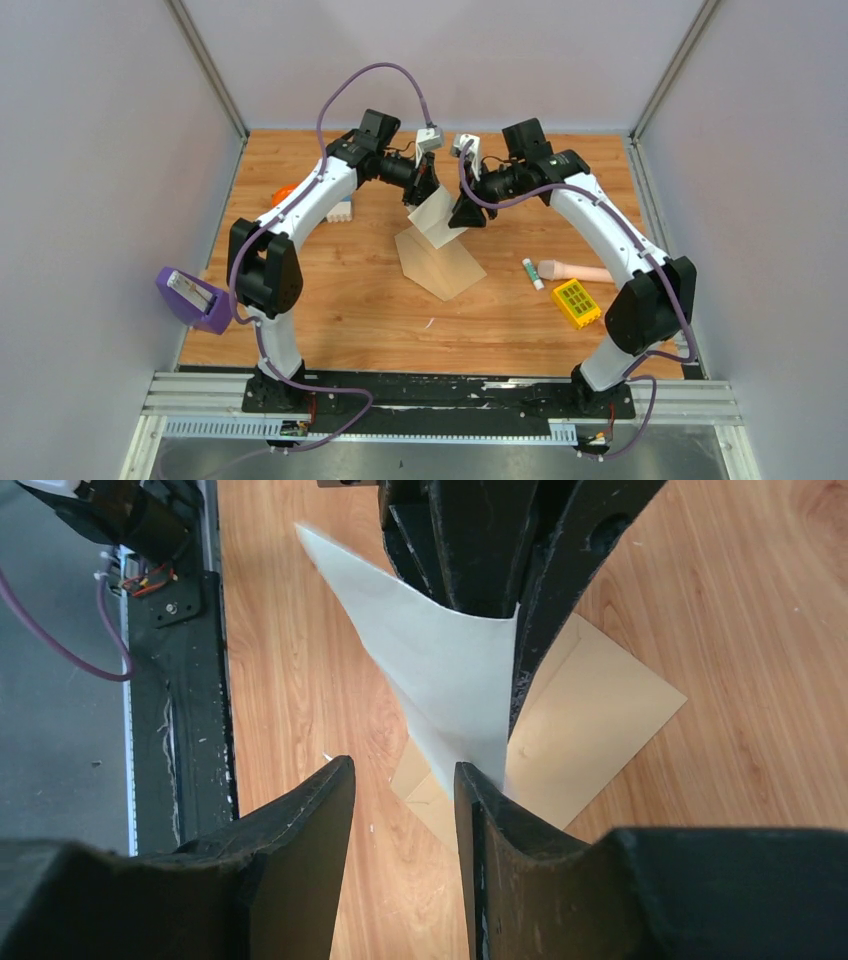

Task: Place the letter into the envelope and seal it
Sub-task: Fold the letter.

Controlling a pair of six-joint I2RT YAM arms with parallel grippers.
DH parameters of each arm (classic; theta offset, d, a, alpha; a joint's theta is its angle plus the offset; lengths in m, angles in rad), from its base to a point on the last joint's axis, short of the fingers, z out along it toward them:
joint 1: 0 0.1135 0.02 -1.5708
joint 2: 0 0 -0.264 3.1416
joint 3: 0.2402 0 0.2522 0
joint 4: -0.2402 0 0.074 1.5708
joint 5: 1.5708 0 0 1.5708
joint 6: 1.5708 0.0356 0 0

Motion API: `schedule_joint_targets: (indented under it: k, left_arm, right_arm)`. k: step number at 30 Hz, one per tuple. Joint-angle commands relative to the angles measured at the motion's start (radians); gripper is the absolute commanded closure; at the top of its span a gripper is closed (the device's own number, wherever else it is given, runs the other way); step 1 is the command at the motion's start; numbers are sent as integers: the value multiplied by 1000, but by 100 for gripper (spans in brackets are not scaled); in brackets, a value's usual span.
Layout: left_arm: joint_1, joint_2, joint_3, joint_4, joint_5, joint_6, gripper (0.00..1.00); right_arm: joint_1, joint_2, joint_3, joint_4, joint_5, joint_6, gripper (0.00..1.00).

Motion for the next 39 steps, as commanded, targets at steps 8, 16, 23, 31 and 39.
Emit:
schedule_joint_targets:
  k: [8, 16, 23, 31, 39]
  left_arm:
    - [1, -69, 22, 20, 27, -2, 100]
    - [2, -71, 12, 14, 25, 13, 100]
    - [2, -69, 10, 14, 27, 14, 100]
    - [2, -64, 9, 20, 36, 7, 100]
    - [2, -64, 13, 24, 54, 2, 100]
  right_arm:
    - [19, -1, -18, 58, 121, 0, 58]
    - [-1, -56, -1, 26, 37, -30, 57]
    - [-20, -77, 23, 20, 75, -40, 58]
    - [-22, -56, 44, 19, 80, -34, 57]
    - [-27, -16, 46, -3, -20, -60, 45]
